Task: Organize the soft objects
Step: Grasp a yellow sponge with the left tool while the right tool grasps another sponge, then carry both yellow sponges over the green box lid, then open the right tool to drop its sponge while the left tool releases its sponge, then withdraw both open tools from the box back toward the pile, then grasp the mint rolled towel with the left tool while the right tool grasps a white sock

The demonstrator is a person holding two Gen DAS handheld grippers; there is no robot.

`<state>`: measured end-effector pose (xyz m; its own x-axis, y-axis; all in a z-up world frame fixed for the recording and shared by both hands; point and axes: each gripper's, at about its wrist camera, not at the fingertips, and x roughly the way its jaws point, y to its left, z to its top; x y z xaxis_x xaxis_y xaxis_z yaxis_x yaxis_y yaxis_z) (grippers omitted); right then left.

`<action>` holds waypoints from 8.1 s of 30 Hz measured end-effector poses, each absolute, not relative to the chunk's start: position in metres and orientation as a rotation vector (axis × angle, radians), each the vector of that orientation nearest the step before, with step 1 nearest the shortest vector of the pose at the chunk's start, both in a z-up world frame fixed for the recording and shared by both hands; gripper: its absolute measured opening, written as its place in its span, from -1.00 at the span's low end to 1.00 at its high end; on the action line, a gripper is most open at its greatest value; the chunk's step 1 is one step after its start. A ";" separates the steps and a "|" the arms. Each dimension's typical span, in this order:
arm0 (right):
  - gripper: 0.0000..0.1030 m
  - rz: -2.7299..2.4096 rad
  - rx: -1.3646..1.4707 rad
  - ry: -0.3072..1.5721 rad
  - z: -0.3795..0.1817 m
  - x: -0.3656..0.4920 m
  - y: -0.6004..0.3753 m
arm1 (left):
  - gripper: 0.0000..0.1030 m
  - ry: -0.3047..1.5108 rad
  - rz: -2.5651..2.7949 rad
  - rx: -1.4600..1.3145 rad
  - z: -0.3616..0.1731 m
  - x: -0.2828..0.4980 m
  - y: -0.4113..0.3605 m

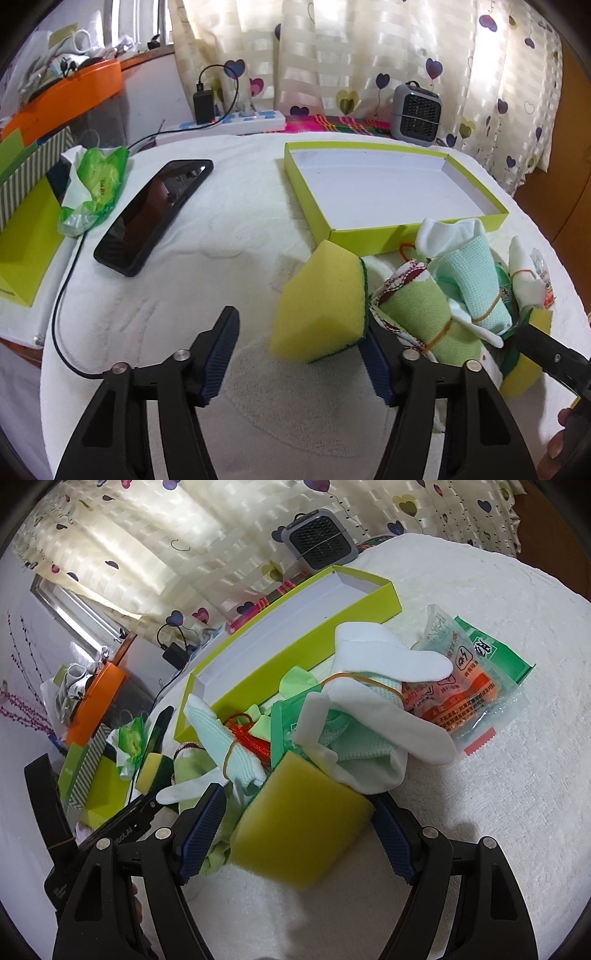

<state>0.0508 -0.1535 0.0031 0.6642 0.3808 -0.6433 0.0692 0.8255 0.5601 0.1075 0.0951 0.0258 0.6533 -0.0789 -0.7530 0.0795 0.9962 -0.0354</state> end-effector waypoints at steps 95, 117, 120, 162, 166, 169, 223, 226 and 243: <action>0.10 0.300 -0.028 0.856 0.072 0.226 -0.187 | -0.50 0.764 -0.110 0.208 0.077 0.221 0.031; 0.15 0.291 -0.353 0.918 0.046 0.272 -0.133 | -0.29 0.871 -0.188 0.202 0.046 0.253 0.015; 0.18 0.322 -0.336 0.910 0.045 0.272 -0.131 | -0.28 0.866 -0.199 0.177 0.047 0.254 0.017; 0.31 0.348 -0.156 0.871 0.048 0.264 -0.155 | -0.07 0.988 -0.377 -0.006 0.043 0.246 0.008; 0.31 0.314 -0.130 0.867 0.051 0.263 -0.167 | -0.07 1.030 -0.414 -0.033 0.038 0.257 -0.005; 0.31 0.298 -0.125 0.860 0.054 0.259 -0.172 | -0.07 1.050 -0.430 -0.079 0.036 0.266 -0.015; 0.31 0.239 -0.037 0.730 0.072 0.119 -0.179 | -0.07 0.881 -0.267 -0.061 0.067 0.126 0.002; 0.31 0.239 -0.023 0.730 0.067 0.111 -0.179 | -0.07 0.874 -0.240 -0.048 0.063 0.116 0.004; 0.31 0.199 0.005 0.732 0.048 0.087 -0.184 | -0.07 0.853 -0.188 -0.035 0.056 0.088 0.015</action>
